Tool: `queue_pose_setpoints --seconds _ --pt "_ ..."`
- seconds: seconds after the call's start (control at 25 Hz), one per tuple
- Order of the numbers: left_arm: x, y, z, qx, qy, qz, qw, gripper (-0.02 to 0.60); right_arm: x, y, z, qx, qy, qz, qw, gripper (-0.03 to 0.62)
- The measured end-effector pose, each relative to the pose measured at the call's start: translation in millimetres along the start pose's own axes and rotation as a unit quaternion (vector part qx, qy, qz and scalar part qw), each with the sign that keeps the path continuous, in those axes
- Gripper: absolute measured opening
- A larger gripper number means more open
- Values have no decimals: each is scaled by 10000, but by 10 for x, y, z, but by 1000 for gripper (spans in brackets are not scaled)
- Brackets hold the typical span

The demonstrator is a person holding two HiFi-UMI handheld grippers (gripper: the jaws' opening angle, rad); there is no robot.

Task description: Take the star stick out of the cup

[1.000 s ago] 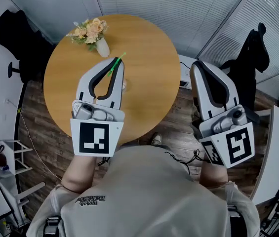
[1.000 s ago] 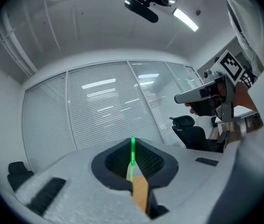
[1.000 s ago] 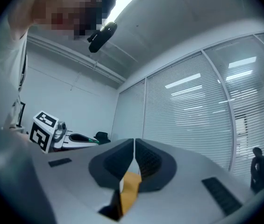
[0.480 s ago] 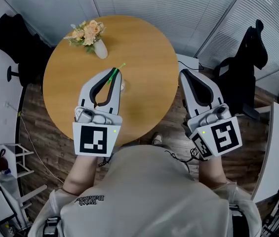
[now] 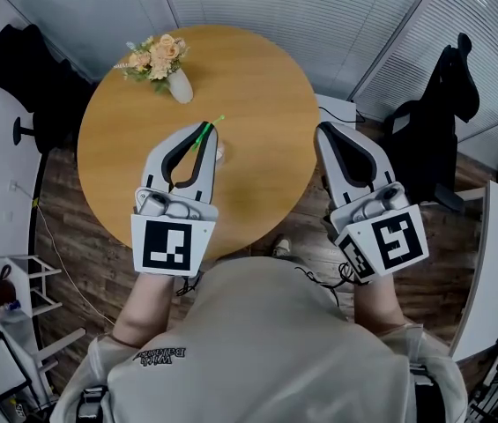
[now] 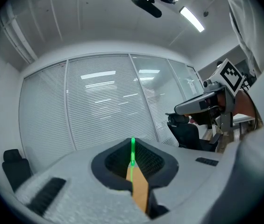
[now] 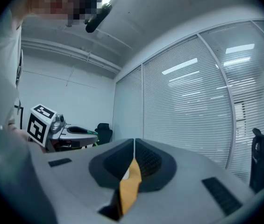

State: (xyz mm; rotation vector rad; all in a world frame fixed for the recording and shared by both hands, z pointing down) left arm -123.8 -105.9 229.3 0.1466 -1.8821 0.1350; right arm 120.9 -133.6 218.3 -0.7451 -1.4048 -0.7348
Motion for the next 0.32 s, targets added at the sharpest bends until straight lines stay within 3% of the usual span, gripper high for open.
queue_pose_setpoints --seconds 0.32 --pt "84 -1 13 26 16 70 10000 31 158 -46 -15 50 -9 135 9999 34"
Point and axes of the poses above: the fingertips, and each gripper's own axes: y backward along the fingers, z to its left, x out of its underside, the point moved 10 cm from there along y, backward along the fingers, and after that the axes turned 12 degrees about -x, right-handed, at the moved point
